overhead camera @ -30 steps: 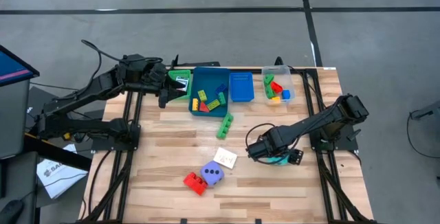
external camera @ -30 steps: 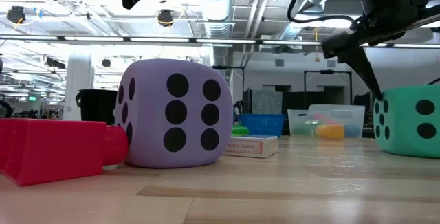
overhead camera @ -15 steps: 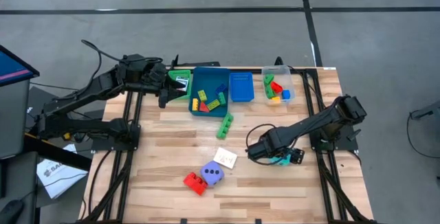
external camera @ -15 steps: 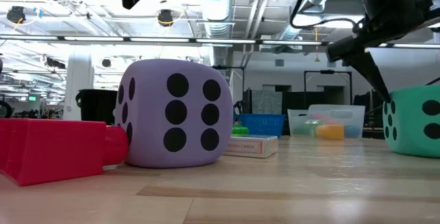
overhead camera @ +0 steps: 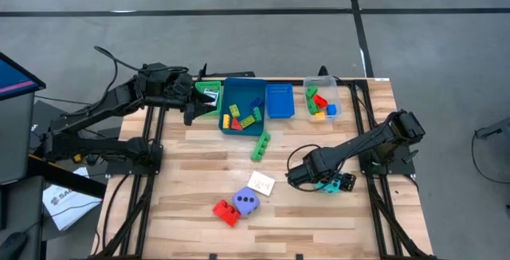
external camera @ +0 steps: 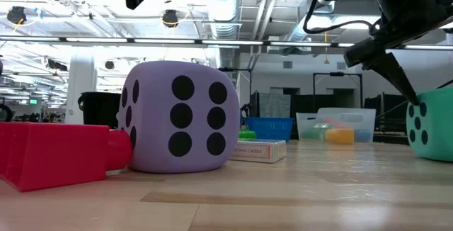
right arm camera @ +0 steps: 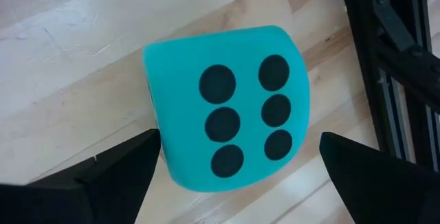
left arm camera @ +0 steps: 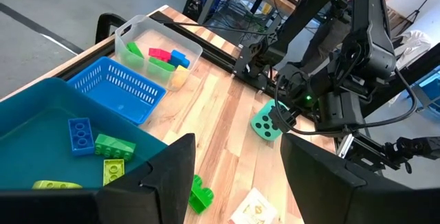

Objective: Pick & Place Toys
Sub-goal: Put the blue dice into the blue bin

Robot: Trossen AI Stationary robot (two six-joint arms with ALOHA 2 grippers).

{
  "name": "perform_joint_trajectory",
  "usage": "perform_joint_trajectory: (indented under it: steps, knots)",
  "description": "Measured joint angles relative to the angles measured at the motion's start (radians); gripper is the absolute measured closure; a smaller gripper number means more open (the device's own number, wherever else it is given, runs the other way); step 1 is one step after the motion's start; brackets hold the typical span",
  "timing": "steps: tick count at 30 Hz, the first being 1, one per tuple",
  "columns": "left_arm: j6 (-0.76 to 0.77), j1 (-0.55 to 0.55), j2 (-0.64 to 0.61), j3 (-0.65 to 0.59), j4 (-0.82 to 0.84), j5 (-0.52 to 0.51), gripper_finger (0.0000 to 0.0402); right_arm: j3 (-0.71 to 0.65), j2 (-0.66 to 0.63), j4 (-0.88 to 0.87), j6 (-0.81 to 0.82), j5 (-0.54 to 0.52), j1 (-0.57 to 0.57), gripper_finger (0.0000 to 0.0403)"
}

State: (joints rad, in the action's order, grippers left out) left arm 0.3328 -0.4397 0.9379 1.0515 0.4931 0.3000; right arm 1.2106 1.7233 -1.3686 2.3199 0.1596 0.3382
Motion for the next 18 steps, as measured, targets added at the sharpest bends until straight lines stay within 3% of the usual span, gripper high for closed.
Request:
perform_joint_trajectory:
  steps: [13, 18]
  knots:
    - [0.000, 0.000, 0.000, 0.000, 0.001, 0.000, 0.0193, -0.032, 0.000, 0.072, -0.030, 0.001, 0.002, 0.0007]
    - [0.000, 0.000, 0.000, 0.000, 0.001, 0.000, 0.0193, -0.075, -0.001, 0.122, -0.016, 0.068, 0.004, 0.0007]
